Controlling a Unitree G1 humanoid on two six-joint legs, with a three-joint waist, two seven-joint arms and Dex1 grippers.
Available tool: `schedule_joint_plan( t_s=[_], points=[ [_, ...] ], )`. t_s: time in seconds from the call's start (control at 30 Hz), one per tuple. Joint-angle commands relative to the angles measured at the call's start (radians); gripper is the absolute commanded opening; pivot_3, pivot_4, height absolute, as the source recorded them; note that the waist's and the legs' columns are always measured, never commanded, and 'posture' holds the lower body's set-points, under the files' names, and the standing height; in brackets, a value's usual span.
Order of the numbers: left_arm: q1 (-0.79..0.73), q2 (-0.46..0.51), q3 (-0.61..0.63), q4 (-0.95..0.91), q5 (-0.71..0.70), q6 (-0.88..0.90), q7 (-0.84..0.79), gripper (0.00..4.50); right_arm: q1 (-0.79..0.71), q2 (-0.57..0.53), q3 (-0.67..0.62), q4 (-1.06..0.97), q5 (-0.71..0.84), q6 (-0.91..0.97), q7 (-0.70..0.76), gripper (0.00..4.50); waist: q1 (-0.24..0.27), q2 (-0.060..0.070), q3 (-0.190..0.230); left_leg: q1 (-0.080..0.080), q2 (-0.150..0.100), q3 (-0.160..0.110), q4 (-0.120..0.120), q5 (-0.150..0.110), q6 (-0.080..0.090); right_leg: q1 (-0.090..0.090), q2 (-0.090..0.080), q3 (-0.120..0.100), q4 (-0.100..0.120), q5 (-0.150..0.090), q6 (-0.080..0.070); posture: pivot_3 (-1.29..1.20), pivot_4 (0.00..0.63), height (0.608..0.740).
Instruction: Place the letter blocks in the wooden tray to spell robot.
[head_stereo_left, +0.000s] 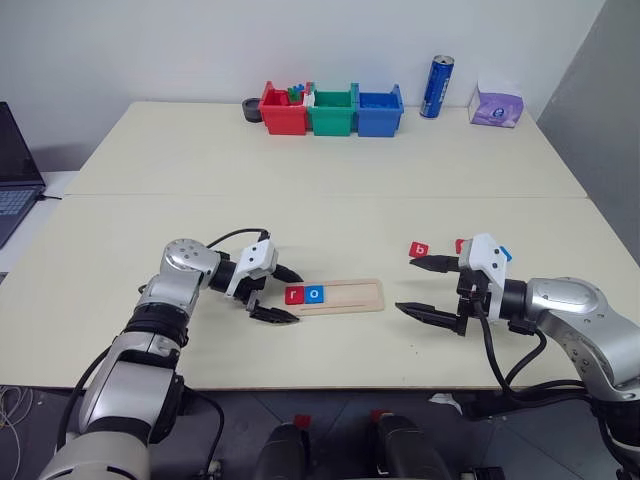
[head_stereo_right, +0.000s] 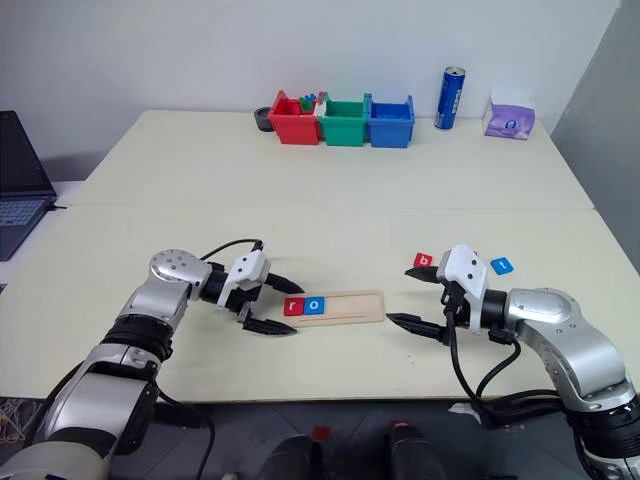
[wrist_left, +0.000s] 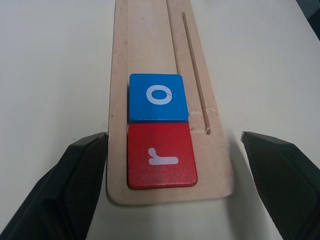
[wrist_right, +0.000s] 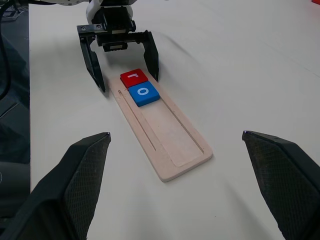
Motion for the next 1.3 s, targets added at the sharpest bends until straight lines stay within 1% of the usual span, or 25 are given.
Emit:
schedule_joint_plan(
  t_s=[0.03,0.17,0.3,0.37,0.43,0.5,0.63,0.77,0.83,1.03,1.13,1.3],
  points=[
    [-0.021,0.051,-0.024,-0.064,-0.039,0.043,-0.008,4.46,-0.003,-0.007,-0.036,-0.042,0.029,0.008,0.001,4.5,-0.001,0.0,0.0,0.0,0.0,0.0,0.0,0.0,0.0,0.0,0.0,0.0,0.0,0.0,0.0,0.0,0.15,0.74],
    [-0.018,0.117,-0.044,-0.154,-0.102,0.11,-0.008,4.46,-0.003,-0.012,-0.048,-0.051,0.044,0.025,0.002,4.5,0.0,0.0,0.0,-0.001,0.0,-0.001,0.0,0.0,0.0,-0.001,0.0,0.0,0.0,0.0,0.0,0.0,0.15,0.74],
    [-0.003,0.17,-0.016,-0.204,-0.131,0.151,-0.008,4.46,0.007,-0.018,-0.06,-0.053,0.052,0.032,-0.001,4.5,0.001,0.0,0.0,-0.002,0.0,-0.001,0.0,0.0,0.0,-0.001,0.0,0.0,-0.001,0.0,0.0,0.0,0.15,0.74],
    [0.003,0.179,0.01,-0.227,-0.142,0.179,-0.004,4.46,0.008,-0.011,-0.073,-0.056,0.065,0.047,-0.013,4.5,0.002,0.0,0.0,-0.002,0.0,0.0,0.0,0.0,0.0,-0.001,0.0,-0.001,-0.001,0.0,0.0,0.0,0.15,0.74],
    [0.021,0.173,0.049,-0.298,-0.174,0.222,0.037,4.46,-0.01,0.006,-0.081,-0.042,0.055,0.067,-0.057,4.5,0.002,0.0,0.0,-0.002,0.0,-0.001,0.0,0.0,0.0,-0.001,0.0,-0.001,-0.002,0.0,0.0,0.0,0.15,0.74],
    [0.045,0.146,0.09,-0.409,-0.23,0.321,0.099,4.46,-0.031,0.029,-0.061,-0.005,-0.027,0.043,-0.135,4.5,0.002,0.0,0.0,-0.003,0.001,-0.001,0.0,0.0,0.0,-0.001,0.0,-0.001,-0.002,0.0,0.0,0.0,0.15,0.74],
    [0.116,0.088,0.124,-0.623,-0.296,0.443,0.226,4.46,-0.079,0.117,-0.047,0.067,-0.145,0.062,-0.336,4.5,0.003,0.0,0.0,-0.003,0.0,-0.001,0.0,0.0,0.0,-0.001,-0.001,0.0,-0.002,0.0,0.0,0.0,0.15,0.74],
    [0.187,0.045,0.137,-0.764,-0.323,0.51,0.338,4.46,-0.117,0.214,-0.037,0.099,-0.209,0.102,-0.473,4.5,0.0,0.0,0.0,-0.003,0.0,-0.001,0.0,0.0,0.0,-0.002,-0.001,0.001,-0.002,0.0,0.0,0.0,0.15,0.74],
    [0.227,0.037,0.133,-0.822,-0.333,0.535,0.373,4.46,-0.123,0.256,-0.021,0.107,-0.235,0.12,-0.519,4.5,-0.001,0.0,0.0,-0.003,0.001,-0.001,-0.001,0.0,0.0,-0.002,-0.001,0.002,-0.002,0.0,0.0,0.0,0.15,0.74],
    [0.276,0.04,0.125,-0.886,-0.344,0.569,0.412,4.46,-0.109,0.365,-0.022,0.128,-0.277,0.197,-0.648,4.5,0.002,0.0,0.0,-0.004,0.0,0.0,-0.001,0.0,0.0,-0.003,-0.001,0.002,-0.001,0.0,0.0,0.0,0.15,0.74],
    [0.279,0.044,0.123,-0.893,-0.349,0.576,0.421,4.46,-0.1,0.438,-0.036,0.14,-0.291,0.242,-0.734,4.5,0.003,0.0,0.0,-0.004,0.0,0.0,-0.001,0.0,0.0,-0.003,-0.002,0.002,-0.001,0.0,0.0,0.0,0.15,0.74],
    [0.284,0.057,0.127,-0.896,-0.356,0.582,0.428,4.46,-0.104,0.525,-0.011,0.14,-0.338,0.29,-0.83,4.5,0.002,0.0,0.0,-0.005,0.0,0.0,-0.001,0.0,0.0,-0.004,-0.002,0.002,-0.001,0.0,0.0,0.0,0.15,0.74]
  ],
)
